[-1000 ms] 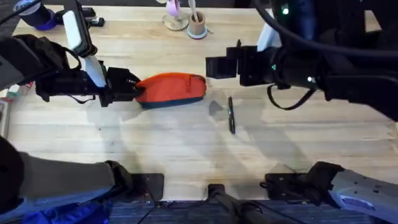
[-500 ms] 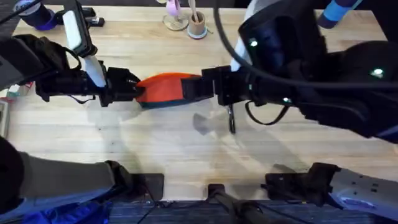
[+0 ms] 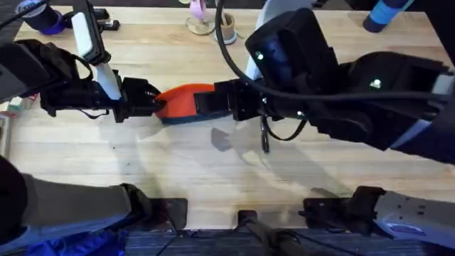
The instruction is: Unzip the bag, pick up the pens from the table one at a time and place them inside, then zip the bag closed.
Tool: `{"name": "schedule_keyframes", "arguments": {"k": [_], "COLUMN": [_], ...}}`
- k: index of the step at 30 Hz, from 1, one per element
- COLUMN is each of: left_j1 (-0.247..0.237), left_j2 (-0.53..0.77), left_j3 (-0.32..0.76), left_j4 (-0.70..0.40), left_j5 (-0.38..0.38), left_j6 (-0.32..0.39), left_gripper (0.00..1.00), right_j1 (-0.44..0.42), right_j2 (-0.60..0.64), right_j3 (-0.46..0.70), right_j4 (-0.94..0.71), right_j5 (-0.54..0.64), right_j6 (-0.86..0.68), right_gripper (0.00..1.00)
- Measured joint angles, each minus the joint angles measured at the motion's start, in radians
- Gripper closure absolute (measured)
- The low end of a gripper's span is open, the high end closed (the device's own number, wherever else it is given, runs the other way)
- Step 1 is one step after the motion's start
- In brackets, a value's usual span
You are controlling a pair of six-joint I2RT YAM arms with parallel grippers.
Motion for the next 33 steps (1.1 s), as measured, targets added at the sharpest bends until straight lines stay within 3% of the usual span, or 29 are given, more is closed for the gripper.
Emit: {"name": "schedule_keyframes", "arguments": {"k": [33], "left_j1": [0.0], "left_j2": [0.0], "left_j3": [0.0], "left_j4": [-0.002], "left_j5": [0.0], "left_j6": [0.0], "left_gripper": [0.957], "right_j1": [0.0], "right_j2": [0.205], "right_j3": [-0.001], "right_j4": [0.176], "right_j5": [-0.048], "right_j6": [0.0], "right_gripper": [0.005]}}
